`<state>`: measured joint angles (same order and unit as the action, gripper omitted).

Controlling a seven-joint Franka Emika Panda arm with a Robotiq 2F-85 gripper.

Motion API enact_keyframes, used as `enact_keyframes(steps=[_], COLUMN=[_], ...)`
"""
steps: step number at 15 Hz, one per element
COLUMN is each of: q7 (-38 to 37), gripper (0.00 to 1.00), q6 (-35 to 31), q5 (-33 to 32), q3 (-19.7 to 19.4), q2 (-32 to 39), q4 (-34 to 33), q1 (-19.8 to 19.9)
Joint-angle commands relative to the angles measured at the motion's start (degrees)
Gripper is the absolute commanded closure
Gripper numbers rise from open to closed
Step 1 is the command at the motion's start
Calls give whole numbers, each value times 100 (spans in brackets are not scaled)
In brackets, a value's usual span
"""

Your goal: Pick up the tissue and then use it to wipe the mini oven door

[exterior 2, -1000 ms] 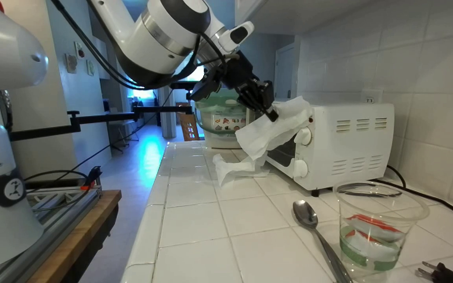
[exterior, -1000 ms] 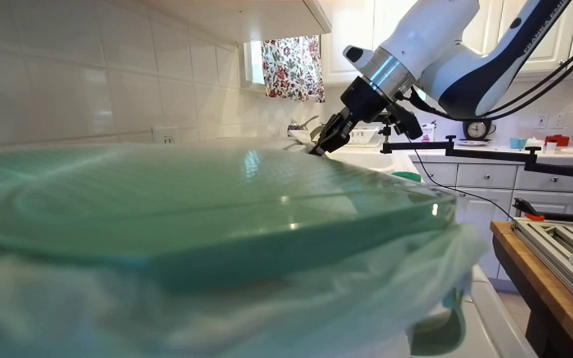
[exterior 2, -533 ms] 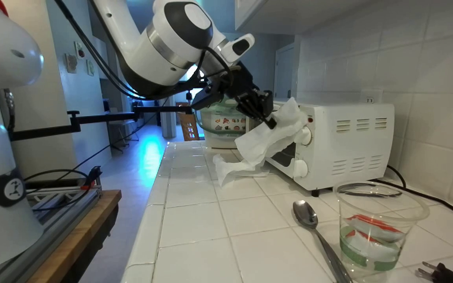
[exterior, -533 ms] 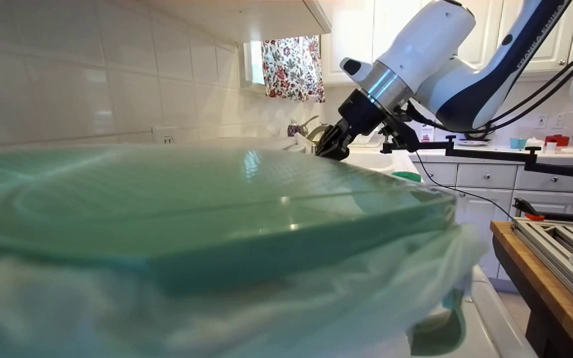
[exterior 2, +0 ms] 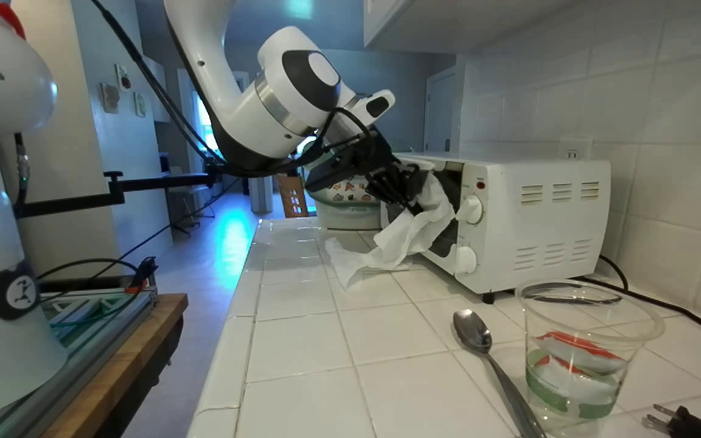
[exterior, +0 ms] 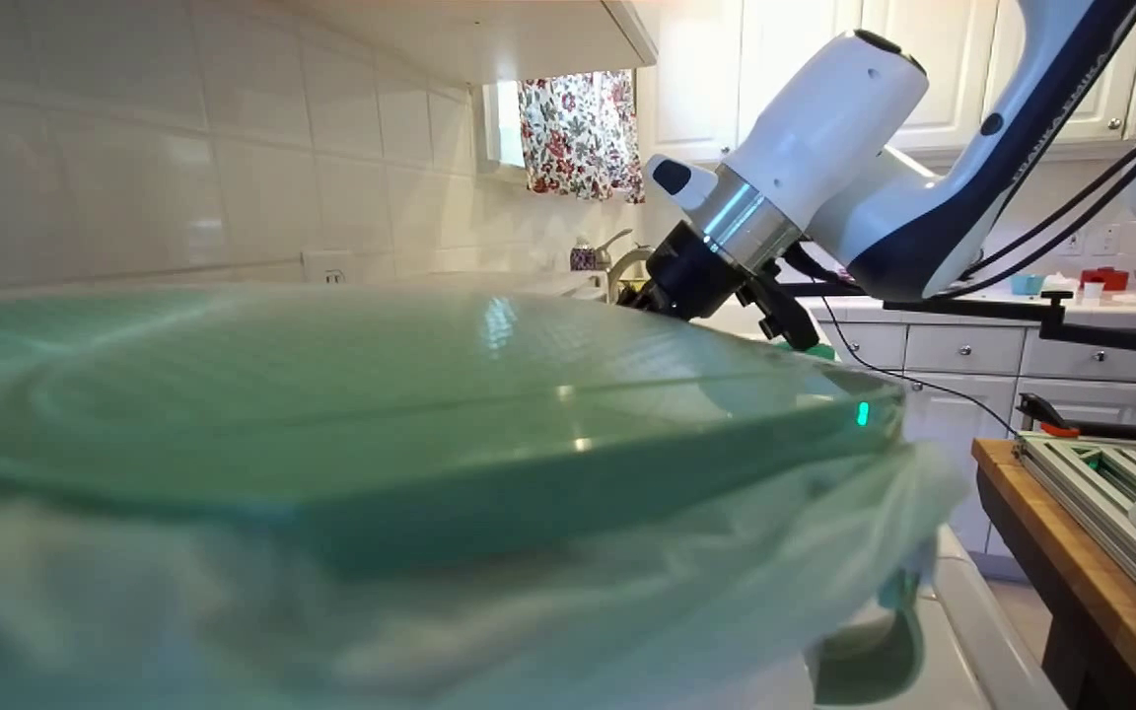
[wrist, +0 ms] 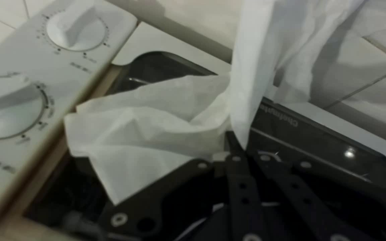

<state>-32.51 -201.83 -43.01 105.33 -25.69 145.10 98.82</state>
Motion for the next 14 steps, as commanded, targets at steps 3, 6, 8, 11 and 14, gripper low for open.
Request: enact_keyframes(steps=[3, 6, 8, 11, 14], q7=[1792, 2136, 2264, 2378, 2492], gripper=[100, 100, 100, 100, 100], q6=[-687, -624, -644, -614, -426], q5=[1863, 2050, 2043, 2113, 2289], q3=[1111, 1518, 1641, 1523, 1128], q2=[-271, -123, -35, 53, 233], q4=[-73, -50, -30, -18, 70], q1=[473, 552, 527, 452, 398])
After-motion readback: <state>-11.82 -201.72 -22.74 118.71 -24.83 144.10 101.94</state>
